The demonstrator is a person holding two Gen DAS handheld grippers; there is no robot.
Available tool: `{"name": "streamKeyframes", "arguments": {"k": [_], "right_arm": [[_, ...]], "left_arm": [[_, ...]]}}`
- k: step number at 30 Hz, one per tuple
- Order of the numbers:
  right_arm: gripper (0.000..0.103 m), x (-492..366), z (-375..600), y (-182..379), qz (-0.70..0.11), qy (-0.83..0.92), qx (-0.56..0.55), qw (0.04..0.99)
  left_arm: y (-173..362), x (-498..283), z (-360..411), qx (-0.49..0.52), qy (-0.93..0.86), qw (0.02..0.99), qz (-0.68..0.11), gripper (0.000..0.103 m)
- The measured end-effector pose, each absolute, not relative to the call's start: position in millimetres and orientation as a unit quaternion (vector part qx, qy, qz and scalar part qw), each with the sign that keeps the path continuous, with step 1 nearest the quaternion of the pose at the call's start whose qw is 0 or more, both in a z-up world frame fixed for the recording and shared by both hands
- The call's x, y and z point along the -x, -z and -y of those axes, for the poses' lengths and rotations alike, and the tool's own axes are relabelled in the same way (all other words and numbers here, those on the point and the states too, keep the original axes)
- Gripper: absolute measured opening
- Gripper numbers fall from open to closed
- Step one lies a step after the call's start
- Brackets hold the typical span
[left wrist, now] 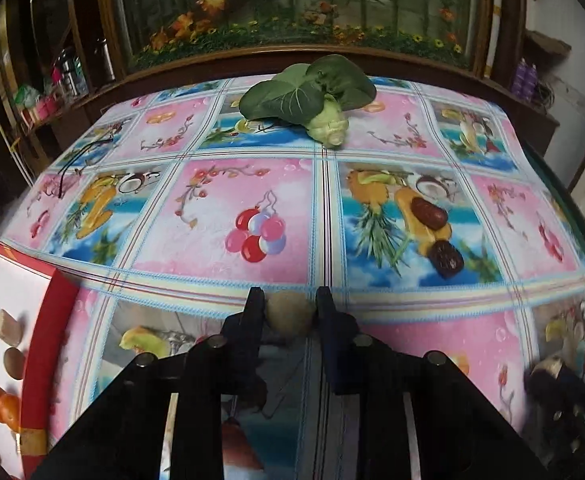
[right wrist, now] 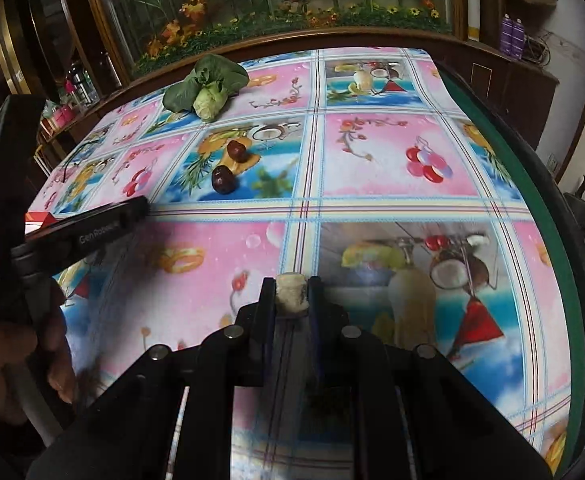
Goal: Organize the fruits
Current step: 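Grasp a beige cube with the right tool while the left grasps a brown kiwi, then carry the beige cube and kiwi into the red box and open both tools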
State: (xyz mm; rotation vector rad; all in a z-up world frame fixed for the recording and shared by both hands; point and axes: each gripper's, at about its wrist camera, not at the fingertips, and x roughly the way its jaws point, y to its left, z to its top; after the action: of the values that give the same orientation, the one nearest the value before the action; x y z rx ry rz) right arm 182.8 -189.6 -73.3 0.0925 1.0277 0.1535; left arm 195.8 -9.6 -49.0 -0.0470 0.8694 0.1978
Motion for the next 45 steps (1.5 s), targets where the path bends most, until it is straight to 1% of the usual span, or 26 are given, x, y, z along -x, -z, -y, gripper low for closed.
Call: {"name": "streamKeyframes", "arguments": {"k": [10, 19, 25, 34, 45], "right_arm": [[0.016, -155, 179, 62, -0.486, -0.091, -0.04, 0.868], [0.017, -110, 157, 42, -0.477, -0.109, -0.031, 0.872], [0.017, -86, 123, 26, -0.465, -0.139, -0.02, 0.874], [0.017, -74, 68, 10, -0.447, -0.182, 0.001, 0.876], [0.017, -66, 15, -1, -0.434, -0.221, 0.024, 0.873]], "left_arm": [[38, -132, -11, 0.048, -0.083, 0.897, -0.431, 0.025], [9, -62, -27, 0.053, -0.081, 0.909, -0.406, 0.025], [-3, -27, -55, 0.059, -0.102, 0.911, -0.394, 0.025], [-11, 7, -109, 0.086, -0.148, 0.91, -0.379, 0.025], [-12, 23, -149, 0.105, -0.182, 0.905, -0.37, 0.025]]}}
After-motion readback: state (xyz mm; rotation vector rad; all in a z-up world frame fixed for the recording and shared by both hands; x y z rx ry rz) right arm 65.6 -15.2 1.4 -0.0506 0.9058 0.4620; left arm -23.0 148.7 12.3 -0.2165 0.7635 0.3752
